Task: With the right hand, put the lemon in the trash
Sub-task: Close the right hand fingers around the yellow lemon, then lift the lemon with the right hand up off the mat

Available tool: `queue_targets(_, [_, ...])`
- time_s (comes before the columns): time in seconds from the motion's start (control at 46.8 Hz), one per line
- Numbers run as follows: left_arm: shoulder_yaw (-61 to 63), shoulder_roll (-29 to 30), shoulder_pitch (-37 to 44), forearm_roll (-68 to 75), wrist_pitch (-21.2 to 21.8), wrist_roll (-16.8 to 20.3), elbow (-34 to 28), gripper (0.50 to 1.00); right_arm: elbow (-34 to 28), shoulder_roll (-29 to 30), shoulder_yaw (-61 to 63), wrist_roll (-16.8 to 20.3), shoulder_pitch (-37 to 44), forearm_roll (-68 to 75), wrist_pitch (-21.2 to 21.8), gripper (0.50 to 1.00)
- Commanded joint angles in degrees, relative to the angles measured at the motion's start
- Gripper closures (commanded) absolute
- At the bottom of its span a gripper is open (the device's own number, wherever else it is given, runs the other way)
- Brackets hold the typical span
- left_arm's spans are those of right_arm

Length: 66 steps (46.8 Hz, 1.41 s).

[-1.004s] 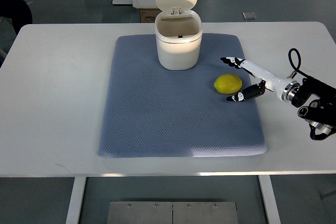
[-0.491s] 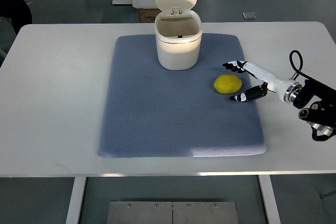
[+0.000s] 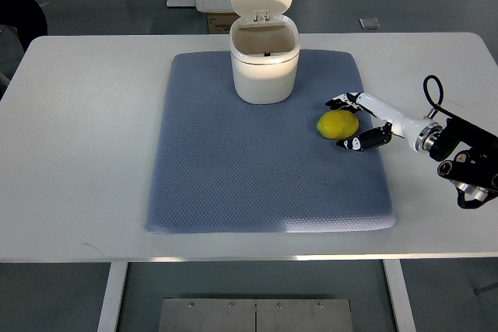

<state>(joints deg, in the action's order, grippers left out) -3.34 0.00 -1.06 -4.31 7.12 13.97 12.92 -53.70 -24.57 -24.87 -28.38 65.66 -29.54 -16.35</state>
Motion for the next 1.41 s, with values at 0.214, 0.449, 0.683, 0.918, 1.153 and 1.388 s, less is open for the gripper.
queue_targets(0.214, [0.00,0.00,0.01,0.00,0.00,0.00,0.00,0.500,0.08,0.31,-0.09,-0.09,-0.01,0.09,0.09,0.902])
queue_targets(0.449, [0.00,0.00,0.01,0.00,0.00,0.00,0.00,0.500,-0.01,0.14,-0.88,-0.53,0.70,0.62,0.09,1.000])
queue_targets(0.683, [0.00,0.00,0.01,0.00,0.00,0.00,0.00,0.500,-0.27,-0.57,-0.62,-0.62,2.10,5.27,0.09,1.000])
queue_targets(0.918, [0.00,0.00,0.01,0.00,0.00,0.00,0.00,0.500,-0.44,-3.99,-0.44,-1.76,2.10,8.27,0.18,1.000])
queue_targets(1.153, [0.00,0.00,0.01,0.00,0.00,0.00,0.00,0.500,-0.18,-10.14,1.66,-2.90,2.63,8.27,1.41,1.000])
queue_targets(1.388, [0.00,0.00,0.01,0.00,0.00,0.00,0.00,0.500,1.05,-17.09,8.43,-2.82,4.12,8.44,8.35,1.000])
